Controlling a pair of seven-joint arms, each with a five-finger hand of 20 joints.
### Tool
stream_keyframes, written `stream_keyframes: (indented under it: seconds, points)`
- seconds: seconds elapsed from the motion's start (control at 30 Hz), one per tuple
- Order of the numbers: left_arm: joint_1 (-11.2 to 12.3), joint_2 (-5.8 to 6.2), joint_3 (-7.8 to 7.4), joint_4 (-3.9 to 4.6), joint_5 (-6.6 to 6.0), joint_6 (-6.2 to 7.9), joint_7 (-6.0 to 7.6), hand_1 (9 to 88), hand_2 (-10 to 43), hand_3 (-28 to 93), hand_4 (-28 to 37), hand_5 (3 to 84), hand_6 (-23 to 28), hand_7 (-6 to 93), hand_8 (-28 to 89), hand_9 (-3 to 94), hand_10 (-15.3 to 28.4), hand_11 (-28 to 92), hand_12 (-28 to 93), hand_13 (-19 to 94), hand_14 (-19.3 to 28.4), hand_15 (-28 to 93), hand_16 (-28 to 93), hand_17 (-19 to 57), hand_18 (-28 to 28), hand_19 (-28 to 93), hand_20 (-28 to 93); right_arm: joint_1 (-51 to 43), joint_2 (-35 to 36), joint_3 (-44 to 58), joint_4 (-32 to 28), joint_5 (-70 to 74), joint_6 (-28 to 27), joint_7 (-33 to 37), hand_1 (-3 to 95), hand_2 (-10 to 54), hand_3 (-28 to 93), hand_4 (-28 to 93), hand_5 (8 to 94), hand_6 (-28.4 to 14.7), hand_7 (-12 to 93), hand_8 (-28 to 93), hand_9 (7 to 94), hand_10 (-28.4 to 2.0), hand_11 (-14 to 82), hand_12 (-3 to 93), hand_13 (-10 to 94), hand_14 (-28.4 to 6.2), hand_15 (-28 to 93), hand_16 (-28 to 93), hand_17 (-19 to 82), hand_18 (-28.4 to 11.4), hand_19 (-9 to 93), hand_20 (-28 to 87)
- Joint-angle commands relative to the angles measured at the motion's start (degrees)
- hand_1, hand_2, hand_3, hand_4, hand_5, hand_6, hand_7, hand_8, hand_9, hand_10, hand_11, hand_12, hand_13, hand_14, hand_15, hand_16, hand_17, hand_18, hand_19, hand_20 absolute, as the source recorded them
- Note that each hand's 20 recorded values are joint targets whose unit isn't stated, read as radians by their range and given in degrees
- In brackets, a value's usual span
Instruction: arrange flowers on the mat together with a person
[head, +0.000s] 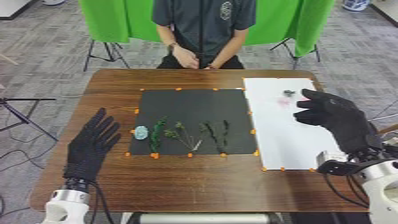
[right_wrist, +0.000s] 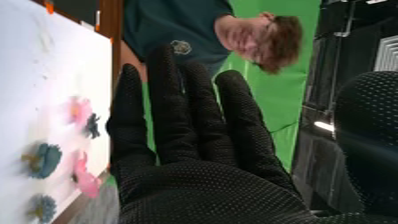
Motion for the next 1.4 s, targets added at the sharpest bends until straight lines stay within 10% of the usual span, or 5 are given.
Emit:
stream_keyframes:
  seconds: [0.03,0.3,0.5,1.27,1.4]
  points:
    - [-0.43,1.03,0.12,0.97,0.15,-0.94,-0.64,25.3,-0.3,69,-27.6,28.6,1.7,13.7,-8,24.1,10.8,11,15,21,12.8,11,5,-11.9,21.7,40,7,1.88,-0.44,-2.38,0.87,-1.09,0.33,-1.02,17.1,0.7,83,-24,42.8,-7.4,14,-9,44.1,-16.2,15.5,22.8,42,-15.3,38,20,12,-23.4,53,32]
    - [1.82,-0.59,0.37,0.45,-0.14,-1.16,-1.87,25.1,-0.4,70,-27.5,28.7,1.7,14.0,-9,24.1,10.8,11,15,21,12.7,11,5,-11.9,21.7,40,7,1.48,-0.75,-1.81,0.98,-1.09,0.53,-0.68,17.2,0.7,83,-24,42.7,-7.2,14,-10,44.0,-16.1,15.9,22.7,41,-15.3,39,19,12,-23.2,53,32]
    - [-0.69,2.72,-0.28,0.81,-0.39,0.0,0.0,24.6,-1.7,70,-27.6,28.6,1.7,14.0,-9,24.2,10.8,11,15,21,12.8,11,5,-11.9,21.7,40,7,2.68,-1.17,-2.74,1.44,-1.71,-0.9,-0.93,17.5,0.0,84,-24,42.7,-7.2,14,-10,43.9,-16.1,15.9,22.8,41,-15.1,38,19,12,-23.2,53,31]
    - [-0.1,1.66,0.59,0.63,-0.56,-0.28,0.12,24.6,-1.1,69,-27.4,28.6,1.8,13.6,-8,24.2,10.8,10,15,21,12.9,11,5,-11.9,21.6,39,7,5.04,-1.73,-3.88,2.23,-3.11,-2.76,0.83,18.0,0.0,84,-24,42.8,-7.0,15,-10,44.1,-16.1,16.0,22.7,41,-15.2,38,19,11,-23.3,53,31]
    - [0.87,0.33,0.52,1.31,-5.53,-3.24,-1.41,24.5,-1.2,69,-27.3,28.8,1.8,13.5,-8,24.3,10.8,10,15,21,12.9,11,5,-11.9,21.6,39,7,4.45,-2.25,-4.12,2.01,-3.96,-2.74,1.01,18.1,0.3,84,-24,42.7,-7.1,14,-10,43.9,-16.1,16.1,22.7,41,-15.1,38,19,11,-23.3,53,31]
